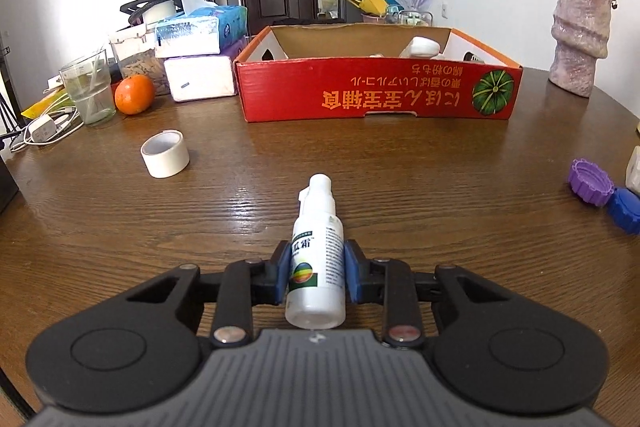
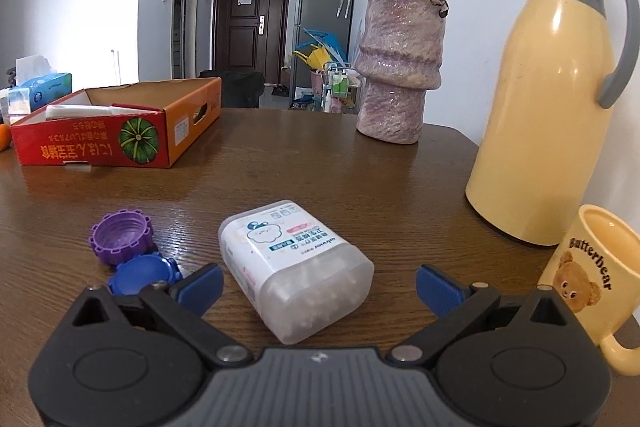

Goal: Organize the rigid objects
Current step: 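Close the right tool on the white pill container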

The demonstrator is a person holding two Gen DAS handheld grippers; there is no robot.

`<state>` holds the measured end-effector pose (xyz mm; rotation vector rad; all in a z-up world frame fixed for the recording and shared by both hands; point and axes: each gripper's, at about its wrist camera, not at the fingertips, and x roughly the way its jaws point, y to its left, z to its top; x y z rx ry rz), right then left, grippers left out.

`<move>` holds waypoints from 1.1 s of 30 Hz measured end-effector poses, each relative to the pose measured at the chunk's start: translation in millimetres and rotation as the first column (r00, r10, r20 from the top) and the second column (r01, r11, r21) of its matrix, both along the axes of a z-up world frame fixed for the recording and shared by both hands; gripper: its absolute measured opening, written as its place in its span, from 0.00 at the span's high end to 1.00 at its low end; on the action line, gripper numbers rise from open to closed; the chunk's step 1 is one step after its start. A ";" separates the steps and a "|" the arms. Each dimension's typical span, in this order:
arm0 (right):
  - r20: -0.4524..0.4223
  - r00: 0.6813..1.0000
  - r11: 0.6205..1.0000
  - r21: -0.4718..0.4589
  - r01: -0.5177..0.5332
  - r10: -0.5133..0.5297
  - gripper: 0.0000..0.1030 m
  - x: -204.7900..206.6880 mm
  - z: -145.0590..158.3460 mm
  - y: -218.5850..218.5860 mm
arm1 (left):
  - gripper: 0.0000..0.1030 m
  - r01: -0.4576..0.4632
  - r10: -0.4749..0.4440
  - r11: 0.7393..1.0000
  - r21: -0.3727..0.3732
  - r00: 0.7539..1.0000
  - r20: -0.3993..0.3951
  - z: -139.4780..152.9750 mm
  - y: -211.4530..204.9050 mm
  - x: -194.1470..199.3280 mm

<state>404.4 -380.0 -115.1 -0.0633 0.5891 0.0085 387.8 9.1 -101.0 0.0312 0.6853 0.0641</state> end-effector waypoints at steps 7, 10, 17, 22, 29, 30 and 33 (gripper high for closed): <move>-0.018 1.000 1.000 -0.019 -0.001 0.000 0.00 11.4 -5.6 3.2 | 0.72 -0.014 0.014 1.000 -0.009 1.000 0.023 3.7 -0.3 -3.9; -0.021 1.000 1.000 -0.019 -0.002 0.002 0.00 15.7 -7.2 2.1 | 0.72 -0.025 0.025 1.000 -0.016 0.999 0.031 5.5 1.0 -5.3; -0.048 0.999 1.000 0.006 -0.014 0.015 0.00 30.7 -12.8 -1.3 | 0.72 -0.053 0.054 0.998 -0.026 0.998 0.038 7.8 5.7 -5.5; -0.044 0.998 0.998 0.044 -0.050 0.052 0.06 38.9 -12.3 -4.1 | 0.72 -0.056 0.057 0.998 -0.030 0.998 0.037 6.9 6.8 -4.8; -0.061 0.994 0.994 0.069 -0.083 0.087 0.22 44.0 -14.0 -2.3 | 0.72 -0.057 0.059 0.998 -0.033 0.997 0.040 7.2 8.0 -4.7; -0.060 0.994 0.994 0.067 -0.085 0.089 0.27 43.5 -13.8 -1.7 | 0.72 -0.057 0.059 0.998 -0.034 0.997 0.040 7.2 8.0 -4.7; -0.059 0.993 0.994 0.061 -0.095 0.099 0.37 41.8 -13.8 1.7 | 0.72 -0.058 0.059 0.998 -0.034 0.997 0.040 7.0 7.8 -4.5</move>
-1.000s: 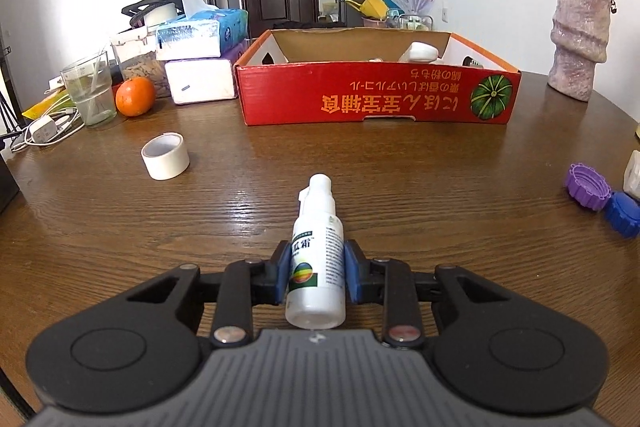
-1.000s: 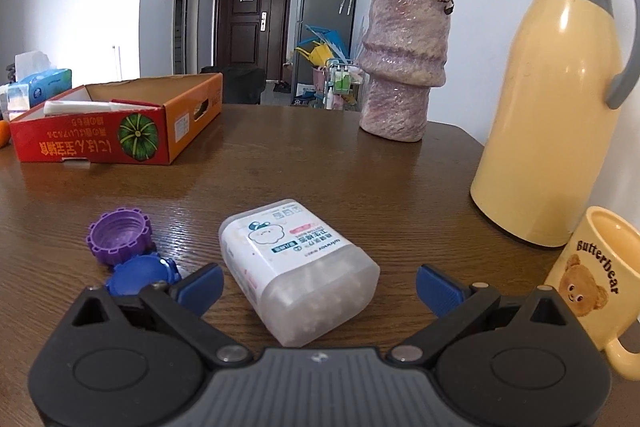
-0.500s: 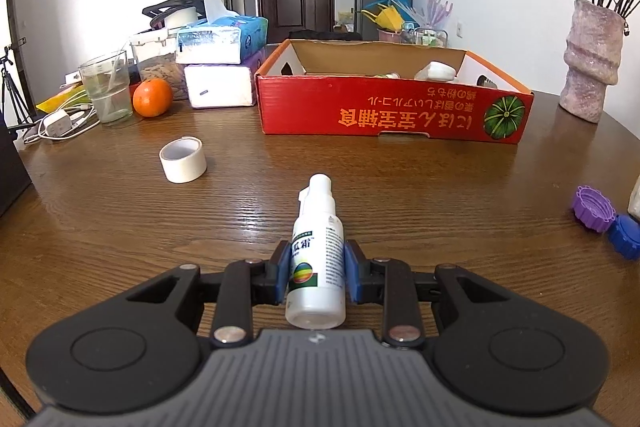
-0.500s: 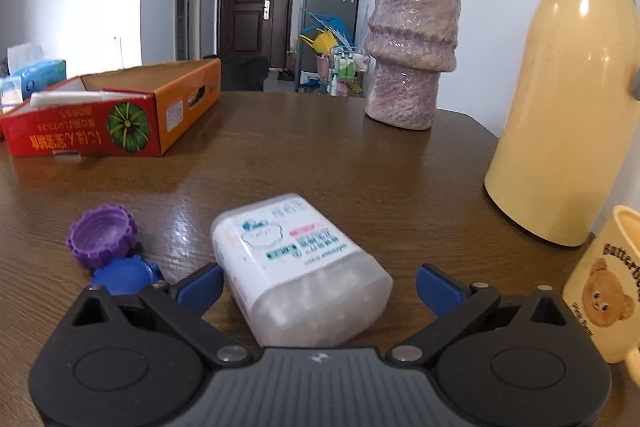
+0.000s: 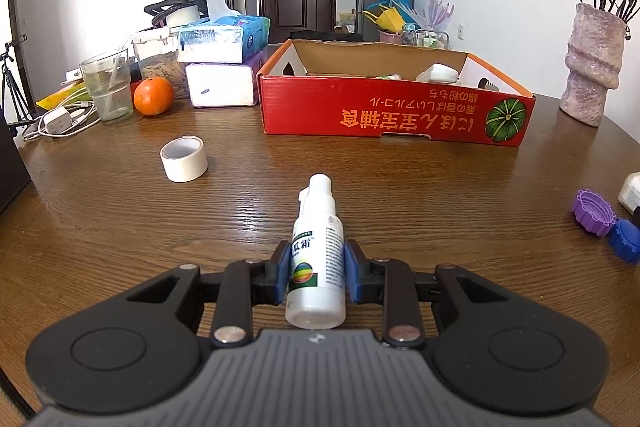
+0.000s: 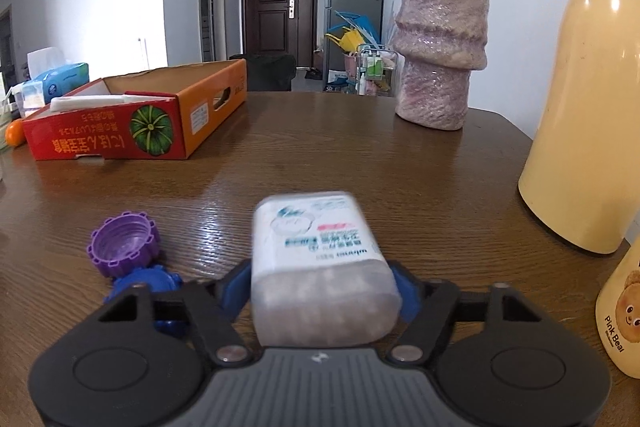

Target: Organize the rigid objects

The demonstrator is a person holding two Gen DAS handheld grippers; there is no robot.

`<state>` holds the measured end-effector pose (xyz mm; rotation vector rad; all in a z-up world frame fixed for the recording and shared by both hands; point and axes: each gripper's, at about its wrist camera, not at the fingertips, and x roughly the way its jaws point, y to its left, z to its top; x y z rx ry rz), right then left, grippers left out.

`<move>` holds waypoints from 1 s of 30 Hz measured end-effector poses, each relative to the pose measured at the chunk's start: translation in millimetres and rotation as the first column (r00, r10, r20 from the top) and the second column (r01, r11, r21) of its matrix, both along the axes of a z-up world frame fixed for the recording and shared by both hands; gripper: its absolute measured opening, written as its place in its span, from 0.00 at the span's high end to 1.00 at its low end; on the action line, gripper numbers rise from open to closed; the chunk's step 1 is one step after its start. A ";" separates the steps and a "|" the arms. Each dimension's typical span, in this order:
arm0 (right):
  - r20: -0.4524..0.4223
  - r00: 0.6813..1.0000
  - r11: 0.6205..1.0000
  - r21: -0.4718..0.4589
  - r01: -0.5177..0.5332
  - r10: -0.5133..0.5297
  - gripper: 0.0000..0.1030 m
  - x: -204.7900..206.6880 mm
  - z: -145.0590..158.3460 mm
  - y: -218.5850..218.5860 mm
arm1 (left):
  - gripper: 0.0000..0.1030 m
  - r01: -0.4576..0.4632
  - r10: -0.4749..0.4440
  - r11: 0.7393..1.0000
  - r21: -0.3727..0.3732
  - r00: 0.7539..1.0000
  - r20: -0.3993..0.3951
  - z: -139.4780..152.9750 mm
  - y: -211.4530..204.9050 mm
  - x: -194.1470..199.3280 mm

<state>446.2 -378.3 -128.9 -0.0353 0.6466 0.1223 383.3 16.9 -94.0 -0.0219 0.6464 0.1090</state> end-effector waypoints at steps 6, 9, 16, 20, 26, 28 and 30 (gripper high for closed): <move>0.011 1.000 1.000 -0.016 0.008 -0.008 0.37 -7.1 1.1 6.4 | 0.72 0.000 0.000 1.000 -0.001 1.000 0.000 0.1 -0.2 0.2; 0.033 0.999 0.999 -0.026 0.032 -0.031 0.37 -13.1 3.0 11.8 | 0.72 0.001 -0.001 1.000 -0.004 1.000 0.006 0.5 0.0 -0.7; 0.067 0.995 0.997 -0.011 0.072 -0.071 0.37 -26.4 7.5 25.8 | 0.72 0.009 -0.009 1.000 -0.009 1.000 0.024 3.6 0.4 -3.4; 0.120 0.989 0.996 0.010 0.090 -0.090 0.37 -39.2 14.8 34.9 | 0.72 0.014 -0.013 1.000 -0.014 0.999 0.042 7.0 0.4 -6.7; 0.171 0.980 0.995 0.037 0.096 -0.101 0.37 -54.9 25.2 51.8 | 0.72 0.028 -0.027 0.999 -0.018 0.997 0.068 12.8 -2.3 -12.4; 0.180 0.978 0.995 0.044 0.095 -0.101 0.37 -57.2 27.5 59.0 | 0.72 0.034 -0.032 0.999 -0.024 0.997 0.073 14.7 -3.4 -13.8; 0.189 0.976 0.994 0.053 0.096 -0.104 0.37 -59.6 30.6 68.2 | 0.72 0.040 -0.038 0.999 -0.029 0.996 0.077 16.6 -4.9 -15.0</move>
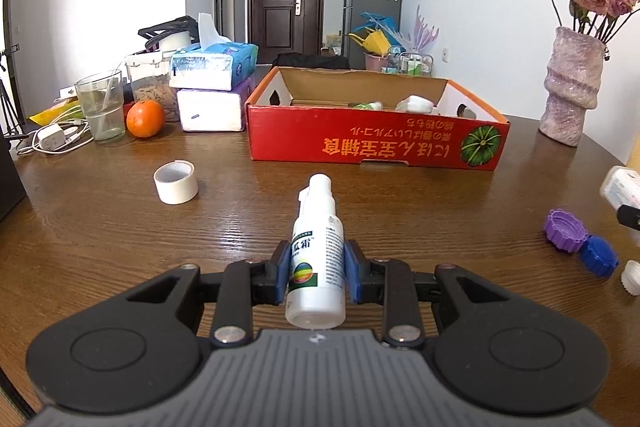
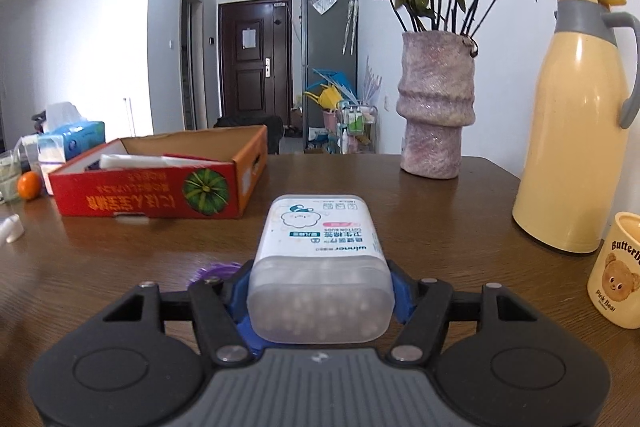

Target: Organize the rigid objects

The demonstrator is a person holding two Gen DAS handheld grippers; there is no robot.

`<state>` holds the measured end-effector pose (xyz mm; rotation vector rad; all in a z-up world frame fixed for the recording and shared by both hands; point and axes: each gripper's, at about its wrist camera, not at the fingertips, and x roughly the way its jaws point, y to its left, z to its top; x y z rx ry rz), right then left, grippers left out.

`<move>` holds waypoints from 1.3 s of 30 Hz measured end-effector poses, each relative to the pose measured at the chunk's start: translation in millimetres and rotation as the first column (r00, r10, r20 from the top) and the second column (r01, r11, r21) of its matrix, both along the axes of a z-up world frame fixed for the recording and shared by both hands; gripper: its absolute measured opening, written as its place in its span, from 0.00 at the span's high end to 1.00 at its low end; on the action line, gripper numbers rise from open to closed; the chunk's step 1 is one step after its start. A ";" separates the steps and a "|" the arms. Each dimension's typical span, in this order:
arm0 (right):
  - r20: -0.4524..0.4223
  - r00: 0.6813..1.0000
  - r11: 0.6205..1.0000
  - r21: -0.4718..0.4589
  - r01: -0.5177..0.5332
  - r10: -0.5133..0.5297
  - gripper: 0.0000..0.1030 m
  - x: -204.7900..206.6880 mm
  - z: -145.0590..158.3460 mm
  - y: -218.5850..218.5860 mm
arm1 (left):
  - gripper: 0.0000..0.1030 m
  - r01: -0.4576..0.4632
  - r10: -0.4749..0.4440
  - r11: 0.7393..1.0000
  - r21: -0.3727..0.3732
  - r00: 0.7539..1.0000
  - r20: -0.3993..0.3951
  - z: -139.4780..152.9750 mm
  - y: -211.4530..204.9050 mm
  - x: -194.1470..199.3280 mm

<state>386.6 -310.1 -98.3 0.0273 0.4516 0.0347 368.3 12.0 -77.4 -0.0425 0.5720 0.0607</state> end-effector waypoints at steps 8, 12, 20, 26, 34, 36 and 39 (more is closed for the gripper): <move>0.046 0.998 0.998 0.041 -0.044 0.042 0.37 -8.6 14.2 34.9 | 0.72 0.045 -0.044 0.999 -0.029 0.998 0.038 15.8 -6.8 -6.6; 0.060 0.996 0.997 0.046 -0.063 0.060 0.37 -9.1 20.7 49.8 | 0.72 0.054 -0.052 0.998 -0.039 0.997 0.053 24.8 -8.9 -7.3; 0.096 0.991 0.993 0.057 -0.102 0.096 0.37 -12.6 38.4 75.4 | 0.72 0.047 -0.043 0.997 -0.059 0.996 0.080 42.9 -7.1 1.4; 0.122 0.985 0.989 0.063 -0.133 0.125 0.37 -8.8 50.4 94.2 | 0.72 0.030 -0.021 0.997 -0.077 0.993 0.115 57.5 -6.1 12.7; 0.146 0.981 0.986 0.092 -0.139 0.125 0.37 6.2 58.8 109.2 | 0.72 0.023 -0.006 0.994 -0.104 0.988 0.156 70.0 -8.8 31.9; 0.151 0.980 0.985 0.092 -0.143 0.128 0.37 10.9 59.7 113.9 | 0.72 0.019 -0.001 0.994 -0.112 0.987 0.160 70.4 -8.6 37.1; 0.151 0.980 0.985 0.093 -0.143 0.128 0.37 19.2 59.6 119.8 | 0.72 0.015 0.004 0.993 -0.114 0.987 0.164 70.7 -6.9 44.0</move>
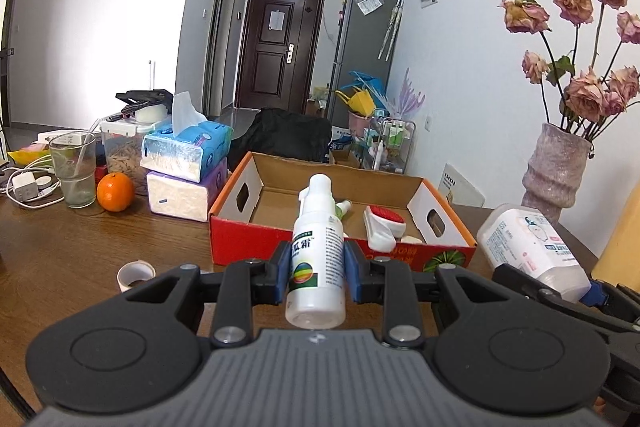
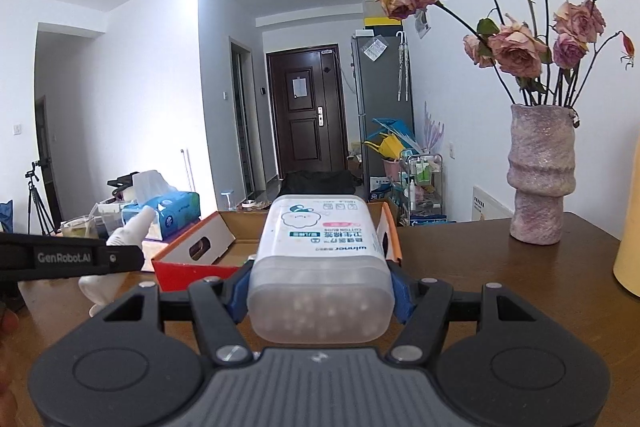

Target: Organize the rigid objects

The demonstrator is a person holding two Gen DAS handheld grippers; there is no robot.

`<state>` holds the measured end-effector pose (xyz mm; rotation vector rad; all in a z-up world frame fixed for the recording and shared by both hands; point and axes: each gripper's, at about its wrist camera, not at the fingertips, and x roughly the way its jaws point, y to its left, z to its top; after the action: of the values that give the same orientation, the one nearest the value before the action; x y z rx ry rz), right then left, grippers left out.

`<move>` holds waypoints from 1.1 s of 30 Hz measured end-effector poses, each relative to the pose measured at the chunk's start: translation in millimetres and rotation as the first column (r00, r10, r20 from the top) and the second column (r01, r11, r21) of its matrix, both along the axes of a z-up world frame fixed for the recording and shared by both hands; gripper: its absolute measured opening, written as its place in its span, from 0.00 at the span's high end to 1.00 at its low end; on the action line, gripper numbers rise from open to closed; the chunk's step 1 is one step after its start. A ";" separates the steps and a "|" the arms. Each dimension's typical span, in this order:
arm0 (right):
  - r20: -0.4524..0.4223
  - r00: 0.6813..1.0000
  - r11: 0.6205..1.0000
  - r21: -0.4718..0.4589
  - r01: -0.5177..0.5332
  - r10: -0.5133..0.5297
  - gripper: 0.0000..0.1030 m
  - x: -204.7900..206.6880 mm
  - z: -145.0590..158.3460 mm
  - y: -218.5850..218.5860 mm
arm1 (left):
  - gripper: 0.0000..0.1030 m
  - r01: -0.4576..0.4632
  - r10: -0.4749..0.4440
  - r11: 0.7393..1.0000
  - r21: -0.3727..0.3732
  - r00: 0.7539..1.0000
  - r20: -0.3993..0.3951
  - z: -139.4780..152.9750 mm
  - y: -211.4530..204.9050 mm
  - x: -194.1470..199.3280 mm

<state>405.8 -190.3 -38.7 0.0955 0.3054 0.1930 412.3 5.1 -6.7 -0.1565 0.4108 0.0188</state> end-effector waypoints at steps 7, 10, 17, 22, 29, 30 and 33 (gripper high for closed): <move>-0.001 1.000 1.000 0.003 -0.003 0.003 0.37 19.9 -0.8 10.6 | 0.72 -0.012 0.012 1.000 -0.012 1.000 0.000 0.6 7.3 21.6; -0.005 1.000 1.000 0.003 -0.001 0.001 0.37 29.4 -1.2 11.5 | 0.72 -0.017 0.018 1.000 -0.016 1.000 0.007 1.9 8.4 30.9; -0.006 1.000 1.000 0.018 0.007 -0.007 0.37 55.5 -2.1 11.6 | 0.72 -0.031 0.031 0.999 -0.029 1.000 0.002 0.4 14.8 56.4; -0.007 1.000 1.000 0.016 0.011 -0.011 0.37 73.6 -4.4 13.0 | 0.72 -0.049 0.049 0.998 -0.031 0.999 -0.006 -1.5 20.2 73.2; -0.014 1.000 1.000 0.014 0.019 -0.019 0.37 100.9 -8.1 14.5 | 0.72 -0.056 0.055 0.998 -0.031 0.998 -0.012 -2.2 24.4 99.1; -0.015 1.000 1.000 0.013 0.019 -0.019 0.37 104.3 -8.7 15.0 | 0.72 -0.055 0.055 0.998 -0.029 0.998 -0.013 -2.8 23.9 103.1; -0.016 1.000 1.000 0.012 0.021 -0.021 0.37 113.7 -9.3 16.1 | 0.72 -0.052 0.051 0.998 -0.022 0.999 -0.017 -4.4 21.7 115.0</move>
<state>519.4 -174.2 -48.0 0.1123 0.3192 0.1736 527.3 26.8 -11.1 -0.1887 0.4231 0.0662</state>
